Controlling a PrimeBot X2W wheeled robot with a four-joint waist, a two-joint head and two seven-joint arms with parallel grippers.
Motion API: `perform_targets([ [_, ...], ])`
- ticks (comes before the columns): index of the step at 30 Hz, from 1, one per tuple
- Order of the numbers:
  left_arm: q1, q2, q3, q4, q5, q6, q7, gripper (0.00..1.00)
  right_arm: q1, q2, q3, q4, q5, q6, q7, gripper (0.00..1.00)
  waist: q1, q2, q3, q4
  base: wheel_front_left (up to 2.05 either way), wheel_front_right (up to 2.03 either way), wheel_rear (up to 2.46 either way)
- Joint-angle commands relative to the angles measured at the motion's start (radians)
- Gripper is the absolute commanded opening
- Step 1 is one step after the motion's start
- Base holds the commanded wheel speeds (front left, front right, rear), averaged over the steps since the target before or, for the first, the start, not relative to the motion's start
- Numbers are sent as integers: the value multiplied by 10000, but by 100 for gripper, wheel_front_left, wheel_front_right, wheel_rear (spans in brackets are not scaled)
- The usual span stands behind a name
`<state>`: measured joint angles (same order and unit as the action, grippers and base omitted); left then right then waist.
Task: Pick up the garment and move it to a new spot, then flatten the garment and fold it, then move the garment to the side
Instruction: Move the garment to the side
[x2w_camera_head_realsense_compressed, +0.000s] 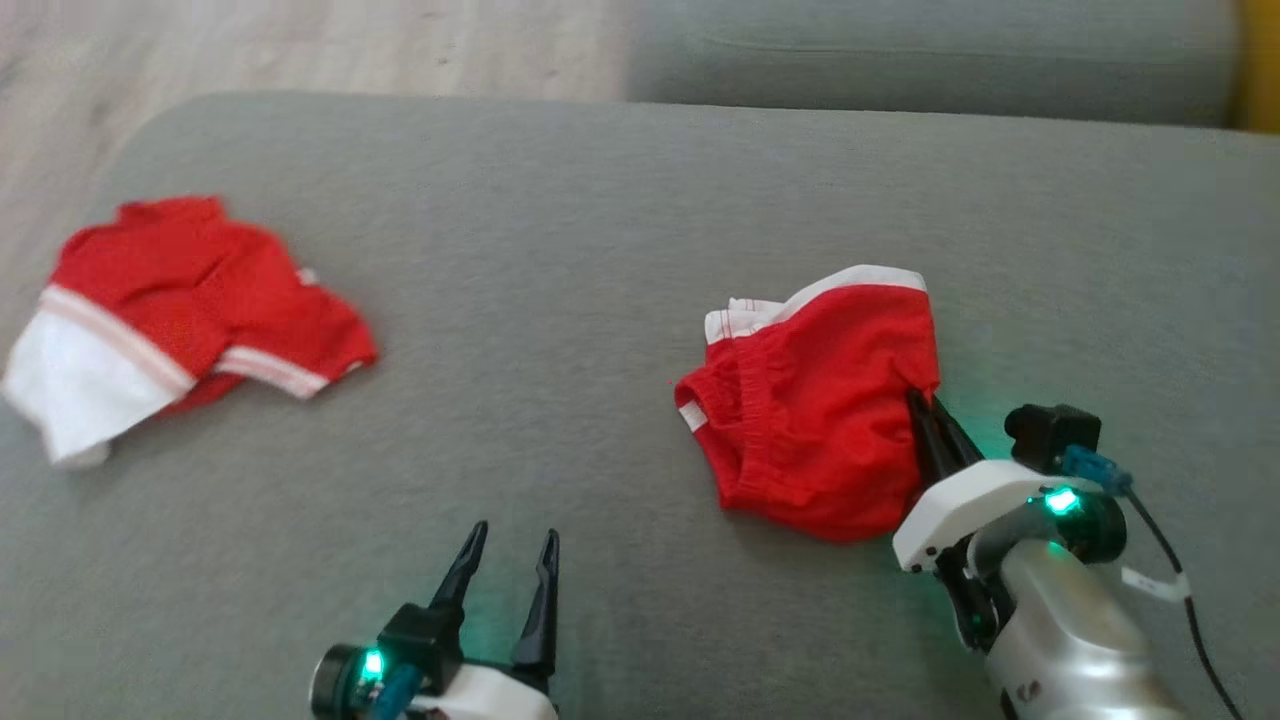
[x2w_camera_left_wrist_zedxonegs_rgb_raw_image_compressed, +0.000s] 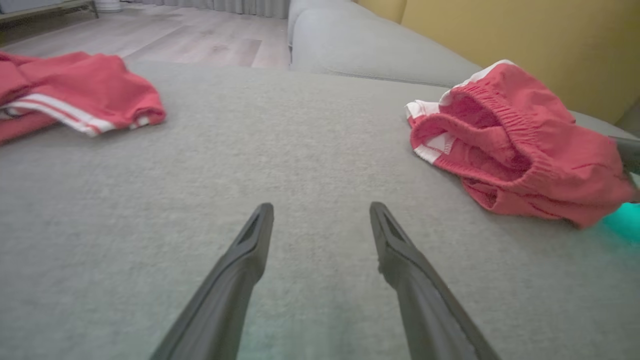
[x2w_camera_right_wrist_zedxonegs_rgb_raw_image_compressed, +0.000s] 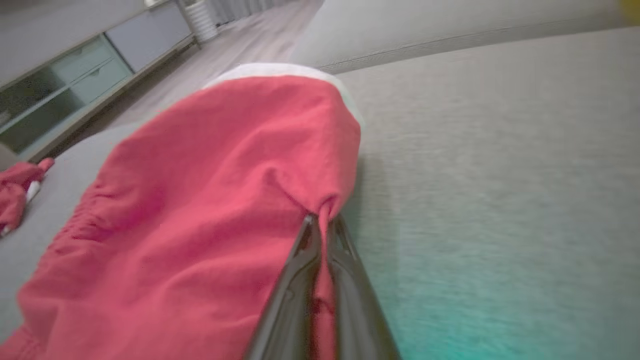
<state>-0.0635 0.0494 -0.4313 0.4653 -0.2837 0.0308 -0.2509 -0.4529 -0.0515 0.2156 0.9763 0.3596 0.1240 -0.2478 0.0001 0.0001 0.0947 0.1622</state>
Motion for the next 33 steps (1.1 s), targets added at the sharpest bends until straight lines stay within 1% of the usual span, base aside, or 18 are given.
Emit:
perform_targets([
  [1, -573, 9, 97, -393, -103, -36, -109, 100, 148, 12, 197, -390, -77, 67, -136, 0, -1, -1, -179, -1159, 0, 0, 0],
  [7, -1068, 9, -587, -606, -444, -107, -109, 100, 484, 12, 469, -792, -61, 67, -137, 0, -1, -1, -236, -3503, 0, 0, 0],
  [8, -1219, 9, -828, -628, -510, -117, -109, 100, 551, 12, 608, -870, 0, 67, -138, 0, -1, -1, -231, -4248, 0, 0, 0],
  [10, -1334, 9, -1037, -659, -580, -125, -109, 100, 602, 12, 803, -951, 98, 67, -138, 0, -1, -1, -179, -4926, 0, 0, 0],
  [11, -1381, 9, -1125, -674, -625, -122, -109, 100, 628, 12, 883, -998, 158, 67, -138, 0, -1, -1, -159, -5219, 0, 0, 0],
  [12, -1381, 9, -1125, -674, -625, -122, -109, 100, 628, 12, 883, -998, 158, 67, -138, 0, -1, -1, -159, -5219, 0, 0, 0],
  [15, -1500, 9, -1347, -724, -741, -109, -109, 100, 694, 12, 1087, -1119, 442, 67, -138, 0, -1, -1, -45, -5941, 0, 0, 0],
  [17, -1544, 9, -1478, -785, -758, -143, -109, 100, 707, 12, 1176, -1155, 535, 67, -138, 0, -1, -1, 16, -6261, 0, 0, 0],
  [19, -1522, 9, -1650, -816, -748, -212, -109, 100, 717, 12, 1235, -1166, 589, 67, -138, 0, -1, -1, 67, -6434, 0, 0, 0],
  [21, -1499, 9, -1803, -813, -764, -219, -109, 100, 687, 12, 1184, -1149, 554, 67, -138, 0, -1, -1, 141, -6461, 0, 0, 0],
  [24, -1515, 9, -1978, -827, -755, -223, -109, 100, 528, 9, 954, -1113, 370, 67, -139, 0, -1, -1, 300, -6286, 0, 0, 0],
  [27, -1539, 9, -2202, -688, -655, -310, -109, 100, 208, -192, 774, -1031, 16, 67, -139, 0, -1, -1, 489, -5954, 0, 0, 0],
  [29, -1577, 9, -2273, -641, -630, -339, -109, 100, -95, -455, 669, -918, -141, 67, -139, 0, -1, -1, 670, -5669, 0, 0, 0],
  [30, -1616, 9, -2287, -637, -606, -362, -109, 100, -531, -878, 491, -800, -277, 67, -139, 0, -1, -1, 892, -5363, 0, 0, 0],
  [33, -1717, 9, -2277, -534, -493, -376, -109, 100, -1286, -1557, 399, -403, -541, 67, -135, 0, -1, -1, 1235, -4907, 0, 0, 0],
])
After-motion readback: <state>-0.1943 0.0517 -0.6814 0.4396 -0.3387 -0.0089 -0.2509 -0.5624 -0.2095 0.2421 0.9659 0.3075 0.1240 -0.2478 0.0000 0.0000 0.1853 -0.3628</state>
